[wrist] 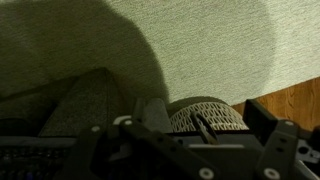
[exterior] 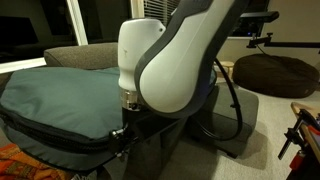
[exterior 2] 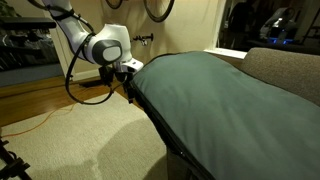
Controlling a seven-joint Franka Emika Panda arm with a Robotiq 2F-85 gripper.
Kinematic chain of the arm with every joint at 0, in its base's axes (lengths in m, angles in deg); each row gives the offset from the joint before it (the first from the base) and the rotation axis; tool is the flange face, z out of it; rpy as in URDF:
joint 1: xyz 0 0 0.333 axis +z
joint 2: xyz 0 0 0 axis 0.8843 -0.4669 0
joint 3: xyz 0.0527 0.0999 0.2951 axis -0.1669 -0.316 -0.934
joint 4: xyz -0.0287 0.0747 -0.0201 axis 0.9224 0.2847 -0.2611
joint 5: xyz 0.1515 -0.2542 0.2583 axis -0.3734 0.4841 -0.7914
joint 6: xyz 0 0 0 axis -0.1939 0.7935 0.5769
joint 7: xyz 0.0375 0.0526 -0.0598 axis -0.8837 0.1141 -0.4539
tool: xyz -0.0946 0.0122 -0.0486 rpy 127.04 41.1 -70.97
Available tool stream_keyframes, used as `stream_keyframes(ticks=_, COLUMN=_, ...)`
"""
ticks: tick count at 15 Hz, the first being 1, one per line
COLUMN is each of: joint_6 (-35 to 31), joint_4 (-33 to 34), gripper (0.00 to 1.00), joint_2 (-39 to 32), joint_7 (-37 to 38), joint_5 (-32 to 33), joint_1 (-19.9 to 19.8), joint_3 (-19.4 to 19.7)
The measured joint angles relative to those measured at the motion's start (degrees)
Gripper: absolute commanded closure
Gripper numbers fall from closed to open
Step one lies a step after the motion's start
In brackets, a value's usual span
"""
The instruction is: Close the zip on the green bag
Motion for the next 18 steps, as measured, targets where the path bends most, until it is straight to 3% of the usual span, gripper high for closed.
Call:
stream_keyframes(ticks=8, joint_6=-4.12, joint_4=-1.40, gripper=0.01, joint_2=-0.02, joint_7=0.66, joint_5=-0.01, joint_1=1.71, joint_3=1.73)
stream_keyframes(ticks=9, joint_6=-4.29, joint_4=-1.50, gripper=0.26, joint_2=-0.02, joint_7=0.67, joint_5=-0.02, joint_1=1.79, joint_3=1.83)
stream_keyframes(ticks=11, joint_6=-4.68, joint_4=-1.76, gripper=0.28, joint_2=-0.02, joint_7=0.69, joint_5=-0.04, joint_1=1.96, joint_3=2.00)
stream_keyframes(ticks=18, joint_6=-5.29, joint_4=-2.10, gripper=0.75, joint_2=-0.10, joint_7=0.70, joint_5=-0.06, joint_1=2.08, joint_3=2.23)
